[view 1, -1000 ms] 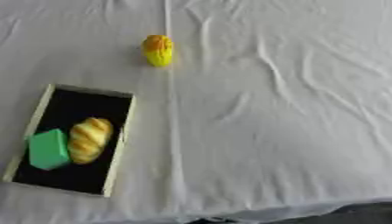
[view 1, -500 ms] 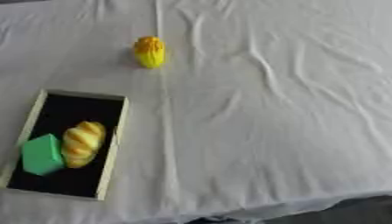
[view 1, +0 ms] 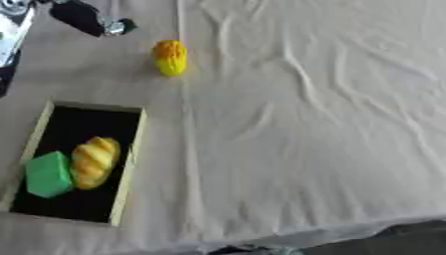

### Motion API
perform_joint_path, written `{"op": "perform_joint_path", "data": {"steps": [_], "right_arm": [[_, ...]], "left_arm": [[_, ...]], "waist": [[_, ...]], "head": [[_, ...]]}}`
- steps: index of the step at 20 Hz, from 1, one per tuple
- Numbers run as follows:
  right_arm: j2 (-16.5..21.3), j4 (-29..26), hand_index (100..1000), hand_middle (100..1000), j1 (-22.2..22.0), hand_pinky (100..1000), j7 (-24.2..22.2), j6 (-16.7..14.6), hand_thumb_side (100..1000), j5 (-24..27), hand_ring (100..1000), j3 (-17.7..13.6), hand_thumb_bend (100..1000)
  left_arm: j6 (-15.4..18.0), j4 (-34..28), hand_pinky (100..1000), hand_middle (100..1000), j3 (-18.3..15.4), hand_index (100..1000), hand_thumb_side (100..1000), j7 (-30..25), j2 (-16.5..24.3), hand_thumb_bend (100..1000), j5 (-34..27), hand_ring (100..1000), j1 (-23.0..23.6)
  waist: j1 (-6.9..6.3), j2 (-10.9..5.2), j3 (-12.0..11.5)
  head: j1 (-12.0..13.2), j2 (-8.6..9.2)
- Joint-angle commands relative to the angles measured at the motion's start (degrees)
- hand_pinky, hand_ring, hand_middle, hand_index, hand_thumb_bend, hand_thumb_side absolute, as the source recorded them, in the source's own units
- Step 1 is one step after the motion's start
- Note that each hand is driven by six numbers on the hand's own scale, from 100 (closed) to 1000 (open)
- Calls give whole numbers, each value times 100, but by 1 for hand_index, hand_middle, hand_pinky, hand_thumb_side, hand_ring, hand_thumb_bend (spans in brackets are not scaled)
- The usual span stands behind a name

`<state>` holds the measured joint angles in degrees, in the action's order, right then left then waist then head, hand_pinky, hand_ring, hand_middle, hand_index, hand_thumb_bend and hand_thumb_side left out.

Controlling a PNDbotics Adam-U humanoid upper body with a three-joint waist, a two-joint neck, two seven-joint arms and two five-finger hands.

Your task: Pick up objects on the table and place them in the box.

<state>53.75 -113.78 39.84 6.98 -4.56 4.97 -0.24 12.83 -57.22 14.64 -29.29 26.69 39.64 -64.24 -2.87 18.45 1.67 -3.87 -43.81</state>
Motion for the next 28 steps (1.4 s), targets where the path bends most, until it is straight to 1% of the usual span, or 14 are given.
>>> {"op": "perform_joint_path", "data": {"steps": [1,4,7,9,14,20,25,28], "right_arm": [[129,-81,879,749,88,950,-7,45,365,55,894,-44,100],[98,-81,878,748,93,949,-24,63,368,63,893,-39,100],[65,-81,874,746,94,950,-49,86,380,61,890,-26,100],[42,-81,873,745,92,950,-70,110,390,62,889,-18,100],[3,-81,871,742,88,951,-103,177,412,68,885,-18,100],[-56,-81,868,739,105,952,-160,236,433,88,882,-12,100],[-101,-81,865,736,136,953,-196,247,447,107,879,-6,100],[-113,-81,863,734,136,954,-220,255,459,109,878,1,100]], "left_arm": [[212,210,949,853,-12,930,328,-72,25,461,226,899,-173],[391,376,956,858,-18,935,350,-139,-35,483,349,904,-189],[539,463,961,861,-27,937,409,-205,-98,539,382,907,-204],[628,501,962,863,-23,937,432,-264,-141,573,379,908,-216],[771,576,958,857,-3,931,467,-380,-288,573,284,904,-241],[696,704,955,857,-29,934,471,-348,-452,573,354,902,-238],[623,870,954,858,-125,934,454,-186,-565,551,433,902,-232],[575,940,954,858,-170,935,447,-58,-596,539,590,902,-233]], "waist": [[39,-161,-9],[53,-168,-17],[60,-172,-18],[57,-172,-14],[42,-160,11],[27,-144,51],[19,-118,106],[4,-95,137]], "head": [[54,-12],[61,-25],[66,-28],[65,-29],[68,-30],[82,-31],[126,-15],[161,4]]}}
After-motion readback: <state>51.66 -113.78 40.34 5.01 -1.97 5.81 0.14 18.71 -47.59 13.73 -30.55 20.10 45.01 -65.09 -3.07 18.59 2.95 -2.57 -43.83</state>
